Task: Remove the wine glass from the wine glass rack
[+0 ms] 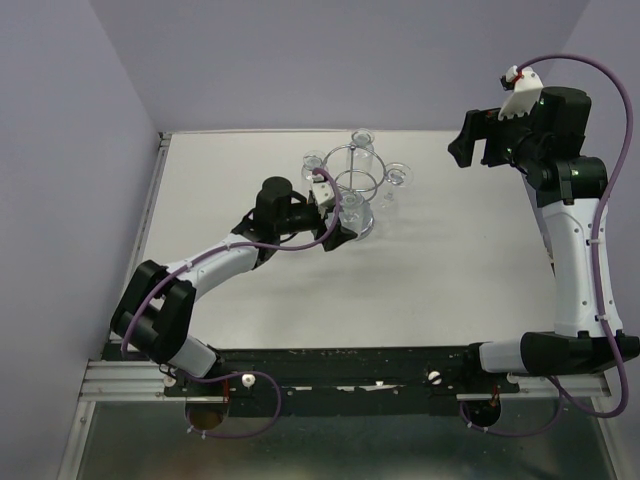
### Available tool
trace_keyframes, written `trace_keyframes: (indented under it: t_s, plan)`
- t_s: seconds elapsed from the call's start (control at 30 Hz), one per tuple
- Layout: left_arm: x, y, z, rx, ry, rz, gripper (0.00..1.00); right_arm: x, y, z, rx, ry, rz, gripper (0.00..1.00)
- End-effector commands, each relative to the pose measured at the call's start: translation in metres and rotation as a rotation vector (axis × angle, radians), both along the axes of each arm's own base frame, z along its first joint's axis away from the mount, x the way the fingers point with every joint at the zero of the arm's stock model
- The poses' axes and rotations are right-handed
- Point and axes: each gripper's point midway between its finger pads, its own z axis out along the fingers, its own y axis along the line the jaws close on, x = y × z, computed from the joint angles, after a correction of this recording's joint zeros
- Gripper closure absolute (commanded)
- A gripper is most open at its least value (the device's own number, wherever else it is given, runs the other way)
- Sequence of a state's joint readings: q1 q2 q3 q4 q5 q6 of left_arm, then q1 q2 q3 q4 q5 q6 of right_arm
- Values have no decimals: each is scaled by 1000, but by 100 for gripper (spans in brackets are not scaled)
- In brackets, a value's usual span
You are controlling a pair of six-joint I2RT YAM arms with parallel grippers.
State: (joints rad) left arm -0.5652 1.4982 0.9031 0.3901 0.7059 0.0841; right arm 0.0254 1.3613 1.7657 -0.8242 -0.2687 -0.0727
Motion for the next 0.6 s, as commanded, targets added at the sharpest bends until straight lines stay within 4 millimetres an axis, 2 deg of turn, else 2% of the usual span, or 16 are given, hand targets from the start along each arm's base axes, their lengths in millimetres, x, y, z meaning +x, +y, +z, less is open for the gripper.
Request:
trace_keyframes:
  t_s: [0.0, 0.47, 0.57]
  plan:
    - [15, -3, 15, -30, -50, 47, 14, -3, 4, 4, -3, -17, 23, 0]
    - [13, 5, 34, -52, -97, 88, 32, -1, 4, 4, -4, -14, 25, 0]
    - [9, 6, 40, -65, -114, 76, 39, -2, 4, 3, -3, -12, 28, 0]
